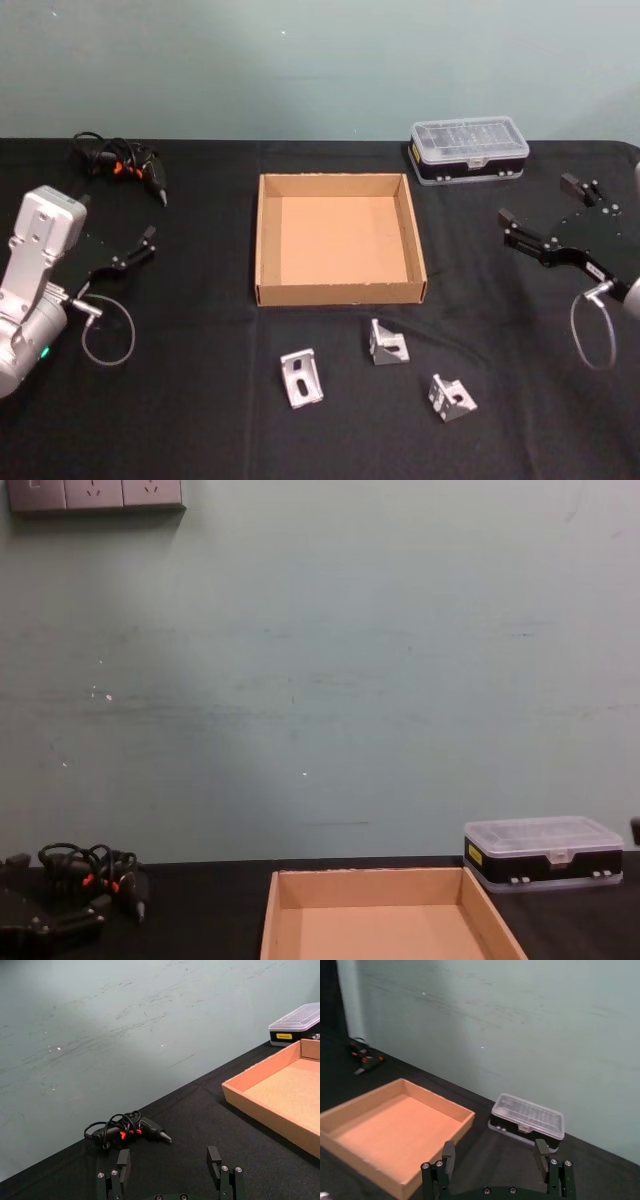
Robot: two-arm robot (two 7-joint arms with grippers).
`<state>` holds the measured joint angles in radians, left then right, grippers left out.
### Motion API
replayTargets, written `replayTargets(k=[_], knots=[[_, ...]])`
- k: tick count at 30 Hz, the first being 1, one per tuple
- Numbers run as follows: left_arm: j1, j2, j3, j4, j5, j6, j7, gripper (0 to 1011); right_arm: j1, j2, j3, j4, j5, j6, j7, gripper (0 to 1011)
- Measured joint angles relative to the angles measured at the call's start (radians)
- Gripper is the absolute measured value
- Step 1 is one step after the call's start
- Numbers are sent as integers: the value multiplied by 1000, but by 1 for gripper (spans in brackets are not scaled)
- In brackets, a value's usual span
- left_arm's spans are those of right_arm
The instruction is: Use one hand to pick up the angle iron from the table and place it into the box.
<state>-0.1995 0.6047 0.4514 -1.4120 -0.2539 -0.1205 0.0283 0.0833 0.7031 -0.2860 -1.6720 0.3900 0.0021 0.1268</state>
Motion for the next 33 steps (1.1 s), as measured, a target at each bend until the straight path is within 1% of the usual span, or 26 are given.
replayTargets(k=[1,2,3,6,7,10,11,12,13,15,16,18,19,20,21,23,26,27,28,29,32,33], knots=[[0,0,0,0,0,0,0,1000,-11,13,19,-26,32,25,24,1004],[0,0,0,0,0,0,0,1000,-16,20,27,-39,45,39,35,1004],[0,0,0,0,0,0,0,1000,-23,31,40,-59,67,63,56,1004],[0,0,0,0,0,0,0,1000,-31,51,58,-93,99,104,89,1004],[0,0,0,0,0,0,0,1000,-32,66,67,-115,121,137,118,1004],[0,0,0,0,0,0,0,1000,-32,87,77,-143,152,187,160,1004],[0,0,0,0,0,0,0,1000,-29,103,82,-162,172,223,189,1004],[0,0,0,0,0,0,0,1000,-26,110,84,-169,183,242,204,1004],[0,0,0,0,0,0,0,1000,-22,121,88,-183,204,279,229,1004],[0,0,0,0,0,0,0,1000,-14,134,90,-195,231,320,258,1004],[0,0,0,0,0,0,0,1000,-5,147,90,-205,259,361,281,1004],[0,0,0,0,0,0,0,1000,4,157,90,-212,289,400,296,1004],[0,0,0,0,0,0,0,1000,12,164,88,-217,317,436,306,1004],[0,0,0,0,0,0,0,1000,15,167,86,-219,329,452,310,1004],[0,0,0,0,0,0,0,1000,20,172,83,-223,354,486,316,1004],[0,0,0,0,0,0,0,1000,25,177,78,-226,381,523,322,1004],[0,0,0,0,0,0,0,1000,31,181,68,-229,408,564,329,1004],[0,0,0,0,0,0,0,1000,34,184,58,-231,422,588,331,1004],[0,0,0,0,0,0,0,1000,36,186,53,-232,427,599,332,1004],[0,0,0,0,0,0,0,1000,38,189,42,-234,435,618,331,1004],[0,0,0,0,0,0,0,1000,44,193,18,-234,441,645,331,1004],[0,0,0,0,0,0,0,1000,49,195,-1,-234,442,661,331,1004]])
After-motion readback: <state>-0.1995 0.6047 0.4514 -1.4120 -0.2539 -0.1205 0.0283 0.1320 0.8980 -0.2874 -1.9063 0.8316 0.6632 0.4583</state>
